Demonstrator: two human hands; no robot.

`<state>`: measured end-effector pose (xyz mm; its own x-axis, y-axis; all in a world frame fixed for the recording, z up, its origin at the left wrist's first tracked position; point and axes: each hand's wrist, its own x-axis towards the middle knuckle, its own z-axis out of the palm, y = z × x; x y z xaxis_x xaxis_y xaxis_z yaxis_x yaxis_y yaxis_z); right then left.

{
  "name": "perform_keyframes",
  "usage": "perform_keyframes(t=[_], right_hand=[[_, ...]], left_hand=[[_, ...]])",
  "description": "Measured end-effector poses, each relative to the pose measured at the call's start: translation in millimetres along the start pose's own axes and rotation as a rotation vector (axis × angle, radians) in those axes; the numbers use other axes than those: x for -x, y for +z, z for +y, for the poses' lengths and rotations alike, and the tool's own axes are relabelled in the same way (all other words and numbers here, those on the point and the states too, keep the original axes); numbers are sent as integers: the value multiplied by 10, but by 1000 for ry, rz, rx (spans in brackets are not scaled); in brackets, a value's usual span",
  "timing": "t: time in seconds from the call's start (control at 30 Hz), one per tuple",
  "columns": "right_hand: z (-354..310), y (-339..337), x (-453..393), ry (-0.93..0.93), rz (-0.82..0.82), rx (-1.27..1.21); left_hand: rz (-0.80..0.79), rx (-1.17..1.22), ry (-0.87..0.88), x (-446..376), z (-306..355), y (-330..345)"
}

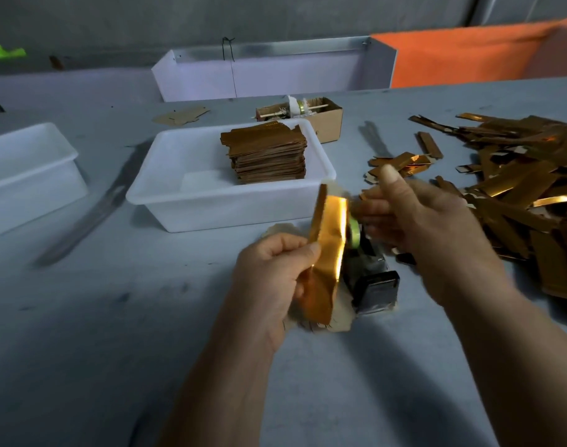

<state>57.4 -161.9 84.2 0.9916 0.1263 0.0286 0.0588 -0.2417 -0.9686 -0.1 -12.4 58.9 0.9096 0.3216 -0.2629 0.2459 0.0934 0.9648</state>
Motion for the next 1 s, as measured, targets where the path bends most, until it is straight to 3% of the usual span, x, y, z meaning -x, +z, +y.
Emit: perform_keyframes(t=[0.07,0.2,0.43,0.5,0.67,1.0], right_hand=[[94,-125,76,-30,5,214],[396,-43,321,33,-164,512],[601,121,298,-72,28,670],[594,114,271,-25,-14,629],[559,42,212,132,-25,211],[521,119,119,261,25,107]], left_hand=[[72,81,-39,19,-57,-47],[123,135,-65,31,-178,-64],[76,125,-34,41,-244,0],[76,141,-44,31,-258,-6],[1,330,-141,-2,-231,0],[-57,308,-115,11,-232,124]])
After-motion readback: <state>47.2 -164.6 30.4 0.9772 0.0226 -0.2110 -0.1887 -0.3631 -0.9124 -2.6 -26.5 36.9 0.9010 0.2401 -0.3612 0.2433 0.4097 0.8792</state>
